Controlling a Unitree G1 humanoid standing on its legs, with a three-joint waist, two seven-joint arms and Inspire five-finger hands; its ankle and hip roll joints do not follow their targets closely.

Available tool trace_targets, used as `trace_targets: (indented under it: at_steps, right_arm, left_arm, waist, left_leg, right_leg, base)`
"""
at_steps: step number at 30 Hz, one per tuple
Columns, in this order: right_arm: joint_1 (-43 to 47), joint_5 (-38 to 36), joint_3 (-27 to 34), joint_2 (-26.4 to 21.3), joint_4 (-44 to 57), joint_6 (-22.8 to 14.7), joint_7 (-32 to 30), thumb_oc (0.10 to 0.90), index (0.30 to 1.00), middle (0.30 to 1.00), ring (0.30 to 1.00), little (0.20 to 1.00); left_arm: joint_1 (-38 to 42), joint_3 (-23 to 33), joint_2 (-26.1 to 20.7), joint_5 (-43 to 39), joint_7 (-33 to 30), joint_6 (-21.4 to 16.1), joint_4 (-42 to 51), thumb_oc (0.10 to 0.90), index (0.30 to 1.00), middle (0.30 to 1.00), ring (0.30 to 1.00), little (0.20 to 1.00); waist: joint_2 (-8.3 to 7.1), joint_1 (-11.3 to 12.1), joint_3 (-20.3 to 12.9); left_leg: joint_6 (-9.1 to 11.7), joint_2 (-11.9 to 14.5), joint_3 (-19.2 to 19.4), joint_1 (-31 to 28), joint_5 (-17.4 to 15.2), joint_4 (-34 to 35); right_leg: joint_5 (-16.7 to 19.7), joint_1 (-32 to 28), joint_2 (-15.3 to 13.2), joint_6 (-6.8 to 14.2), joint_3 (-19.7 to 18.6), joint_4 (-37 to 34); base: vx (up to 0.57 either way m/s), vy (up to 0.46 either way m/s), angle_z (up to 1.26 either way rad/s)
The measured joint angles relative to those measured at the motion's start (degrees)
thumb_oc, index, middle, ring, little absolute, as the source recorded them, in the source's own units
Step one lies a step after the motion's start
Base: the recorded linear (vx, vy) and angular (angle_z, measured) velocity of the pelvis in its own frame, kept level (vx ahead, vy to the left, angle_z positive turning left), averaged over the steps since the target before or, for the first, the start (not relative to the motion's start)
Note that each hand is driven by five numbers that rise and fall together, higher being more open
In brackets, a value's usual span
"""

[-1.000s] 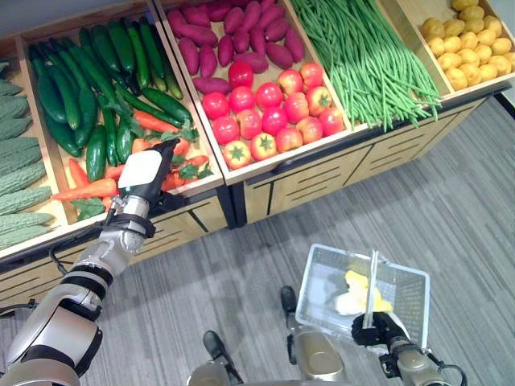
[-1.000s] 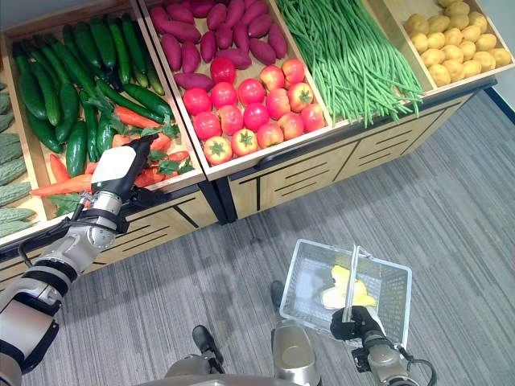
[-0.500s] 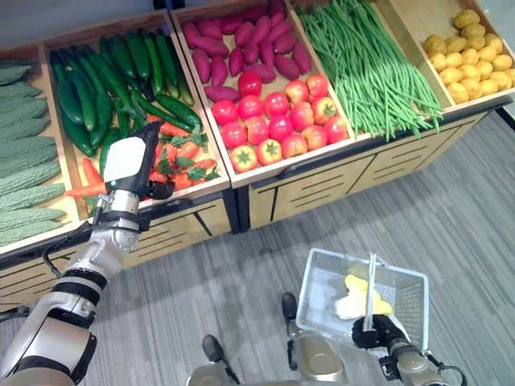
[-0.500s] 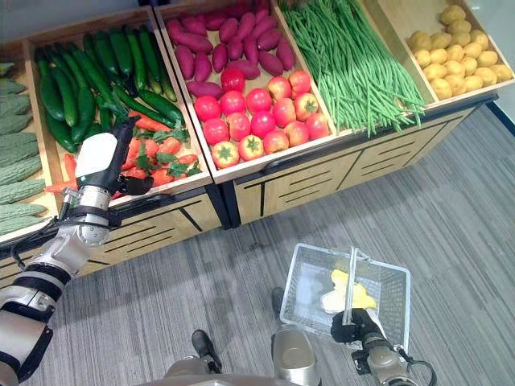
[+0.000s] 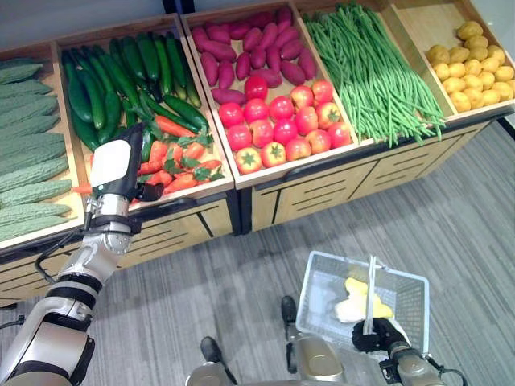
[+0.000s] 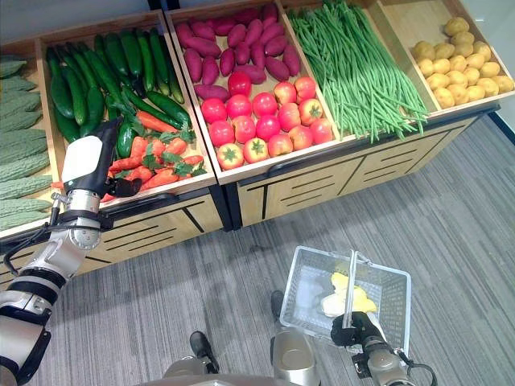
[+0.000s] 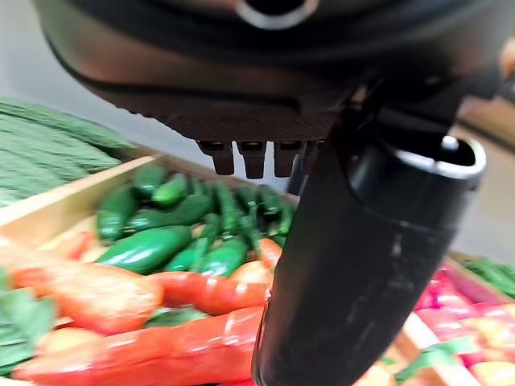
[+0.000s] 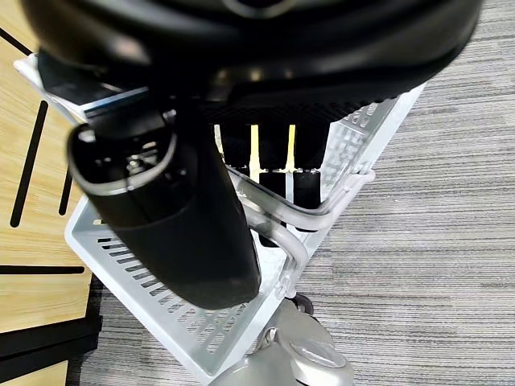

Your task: Get the vegetables into the basket

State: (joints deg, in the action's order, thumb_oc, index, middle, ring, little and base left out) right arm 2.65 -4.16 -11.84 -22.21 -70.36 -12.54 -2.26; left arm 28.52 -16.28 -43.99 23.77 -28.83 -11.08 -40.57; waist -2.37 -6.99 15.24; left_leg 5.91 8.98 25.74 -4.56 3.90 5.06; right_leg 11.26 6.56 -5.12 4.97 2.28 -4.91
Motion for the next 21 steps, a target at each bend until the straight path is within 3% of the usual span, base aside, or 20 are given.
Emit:
trace_targets:
  at_steps: [12, 21]
  right_arm:
    - [0.1, 0.0, 0.0, 0.0, 0.0, 0.0, -0.1, 0.400, 0.300, 0.300, 0.300, 0.300]
    - [0.5, -0.2, 0.2, 0.0, 0.0, -0.6, -0.4, 0.400, 0.300, 0.300, 0.300, 0.300]
  left_arm:
    - [0.0, -1.8, -0.8, 2.2, -0.5, 1.7, -4.7, 0.900, 1.000, 1.000, 1.000, 1.000]
    - [2.3, -4.3, -3.0, 2.1, -2.4, 0.8, -4.4, 0.900, 1.000, 1.000, 1.000, 1.000]
  waist:
    - [-0.23, 0.0, -0.1]
    - [-0.18, 0.7, 0.0]
  left_leg:
    - [0.0, 0.0, 0.0, 0.7, 0.0, 0.0]
    - [-0.1, -0.2, 0.3, 4.1, 0.7, 0.0]
  right_leg:
    - [0.0, 0.8, 0.0, 0.0, 0.0, 0.0]
    - [0.1, 4.6, -0.1, 0.1, -0.7, 0.0]
  base:
    - [0.00, 0.000, 0.00]
    - [0.01, 0.002, -0.01]
